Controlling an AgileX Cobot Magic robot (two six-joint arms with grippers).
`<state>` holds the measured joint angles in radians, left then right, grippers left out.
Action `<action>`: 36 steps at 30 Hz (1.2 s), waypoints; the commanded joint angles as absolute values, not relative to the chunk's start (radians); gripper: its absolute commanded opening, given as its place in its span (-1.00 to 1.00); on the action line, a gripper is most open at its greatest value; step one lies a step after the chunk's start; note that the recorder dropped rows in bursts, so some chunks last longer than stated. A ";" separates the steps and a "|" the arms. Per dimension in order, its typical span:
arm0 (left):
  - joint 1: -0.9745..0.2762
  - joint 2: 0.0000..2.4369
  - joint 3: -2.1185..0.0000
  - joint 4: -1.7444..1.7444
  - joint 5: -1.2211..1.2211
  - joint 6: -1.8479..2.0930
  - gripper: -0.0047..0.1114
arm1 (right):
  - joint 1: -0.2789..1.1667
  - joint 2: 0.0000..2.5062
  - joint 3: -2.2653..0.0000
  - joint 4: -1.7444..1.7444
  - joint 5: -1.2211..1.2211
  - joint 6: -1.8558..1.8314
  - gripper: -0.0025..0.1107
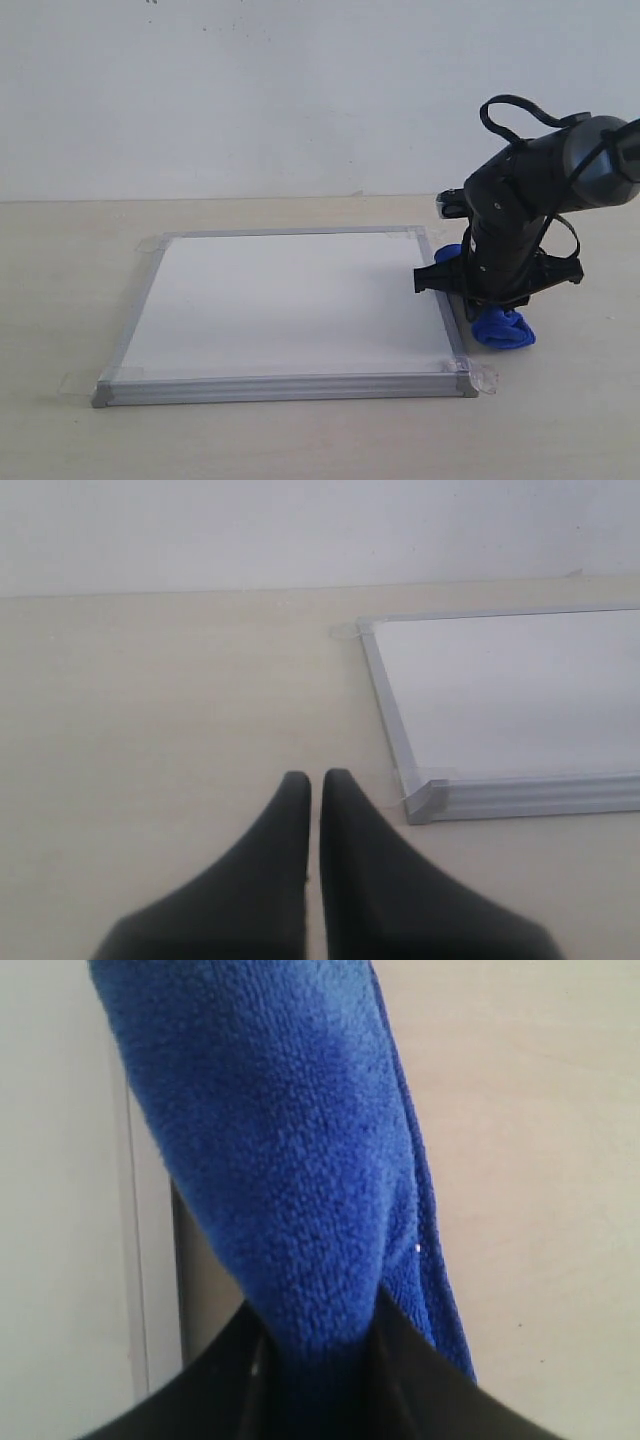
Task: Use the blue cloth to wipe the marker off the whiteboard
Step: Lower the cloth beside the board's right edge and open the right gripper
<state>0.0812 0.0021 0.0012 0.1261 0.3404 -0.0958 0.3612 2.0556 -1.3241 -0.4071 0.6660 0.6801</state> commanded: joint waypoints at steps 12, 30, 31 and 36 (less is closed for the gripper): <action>0.076 0.000 0.000 0.118 0.338 -0.095 -0.85 | 0.357 2.059 -1.333 -0.413 0.640 0.720 -0.61; 0.076 0.000 0.000 0.118 0.338 -0.095 -0.85 | 0.357 2.059 -1.333 -0.392 0.633 0.720 0.19; 0.076 0.000 0.000 0.118 0.338 -0.095 -0.85 | 0.357 2.059 -1.333 -0.392 0.636 0.720 0.22; 0.076 0.000 0.000 0.118 0.338 -0.095 -0.85 | 0.359 2.054 -1.333 -0.392 0.631 0.707 0.18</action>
